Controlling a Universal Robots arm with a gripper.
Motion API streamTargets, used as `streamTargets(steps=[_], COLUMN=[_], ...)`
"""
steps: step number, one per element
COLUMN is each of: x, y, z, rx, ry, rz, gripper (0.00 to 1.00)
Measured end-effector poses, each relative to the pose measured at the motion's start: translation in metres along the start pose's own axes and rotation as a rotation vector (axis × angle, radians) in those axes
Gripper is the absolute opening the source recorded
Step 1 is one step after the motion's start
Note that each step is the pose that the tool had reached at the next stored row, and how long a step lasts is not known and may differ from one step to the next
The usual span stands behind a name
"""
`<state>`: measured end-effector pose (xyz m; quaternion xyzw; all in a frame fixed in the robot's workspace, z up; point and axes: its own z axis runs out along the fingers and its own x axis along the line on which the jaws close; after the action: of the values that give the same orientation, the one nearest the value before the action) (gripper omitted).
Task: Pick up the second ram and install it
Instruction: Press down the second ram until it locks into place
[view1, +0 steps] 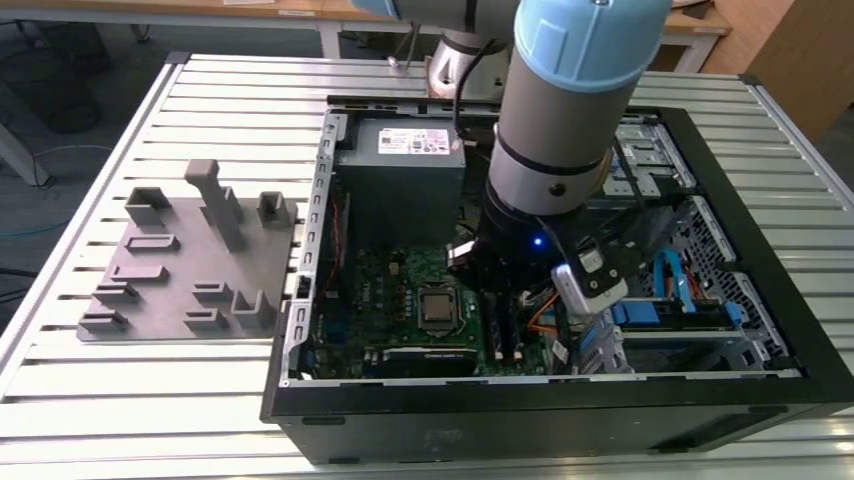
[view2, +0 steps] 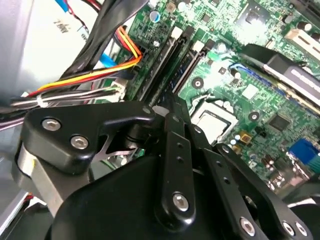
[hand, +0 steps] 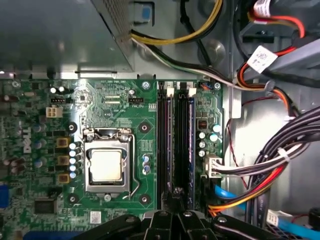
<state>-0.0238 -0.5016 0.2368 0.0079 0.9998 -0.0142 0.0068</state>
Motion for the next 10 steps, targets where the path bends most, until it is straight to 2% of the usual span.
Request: streamTargets(steps=[5,8,10], x=[0.0007,0.0006,0.0006], y=[0.0018,0.0014,0.0013], z=[-0.0150,-0.0285,-0.0327], rx=[0.0001,0.0000,0.0002], ry=[-0.0056,-0.0059,-0.0059], rz=[0.000,0.000,0.000], gripper=[0.11,0.11,0.11])
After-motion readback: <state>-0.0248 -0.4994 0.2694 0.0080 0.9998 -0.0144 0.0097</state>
